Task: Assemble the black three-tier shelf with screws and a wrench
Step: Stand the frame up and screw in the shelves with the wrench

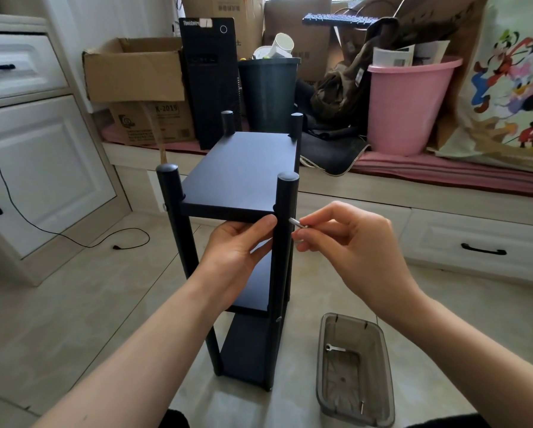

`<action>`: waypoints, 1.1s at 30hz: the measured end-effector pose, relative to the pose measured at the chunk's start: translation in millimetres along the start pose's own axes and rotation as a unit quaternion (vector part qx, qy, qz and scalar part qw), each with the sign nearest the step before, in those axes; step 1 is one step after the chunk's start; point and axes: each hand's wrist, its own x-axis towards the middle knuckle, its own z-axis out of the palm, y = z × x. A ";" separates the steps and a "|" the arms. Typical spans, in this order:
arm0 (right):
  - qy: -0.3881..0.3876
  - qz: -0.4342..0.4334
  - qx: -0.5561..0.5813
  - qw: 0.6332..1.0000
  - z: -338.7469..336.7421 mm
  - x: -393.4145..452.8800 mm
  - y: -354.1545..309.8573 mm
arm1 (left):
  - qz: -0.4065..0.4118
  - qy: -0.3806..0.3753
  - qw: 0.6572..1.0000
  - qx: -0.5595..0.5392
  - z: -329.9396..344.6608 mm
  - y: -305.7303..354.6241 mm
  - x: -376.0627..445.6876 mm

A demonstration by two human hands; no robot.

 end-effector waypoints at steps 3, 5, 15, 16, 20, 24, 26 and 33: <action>0.003 -0.011 -0.033 0.999 1.5 -0.6 -0.9 | 0.003 -0.007 1.000 -0.001 -0.2 -0.2 -0.2; 0.002 -0.017 -0.053 0.998 3.3 -0.3 -1.9 | 0.004 -0.012 1.000 -0.003 -0.7 -0.1 0.0; -0.009 0.025 -0.022 0.999 6.8 5.8 -5.6 | 0.011 -0.029 1.000 0.003 -2.8 -0.8 0.6; -0.011 0.032 -0.015 0.999 6.6 7.1 -5.9 | 0.010 -0.028 1.000 0.002 -2.9 -0.9 0.7; -0.017 0.074 0.053 0.996 6.4 11.0 -7.4 | 0.009 -0.023 1.000 -0.003 -2.6 -1.2 1.1; 0.004 0.044 -0.015 0.999 11.6 7.1 -6.7 | 0.008 -0.022 1.000 -0.004 -2.9 -1.1 1.2; 0.012 0.037 -0.038 0.999 12.8 6.3 -7.3 | 0.008 -0.021 1.000 -0.005 -3.1 -1.1 1.2; -0.002 0.063 0.022 0.998 9.5 9.3 -9.7 | 0.005 -0.016 1.000 -0.007 -3.0 -0.9 1.3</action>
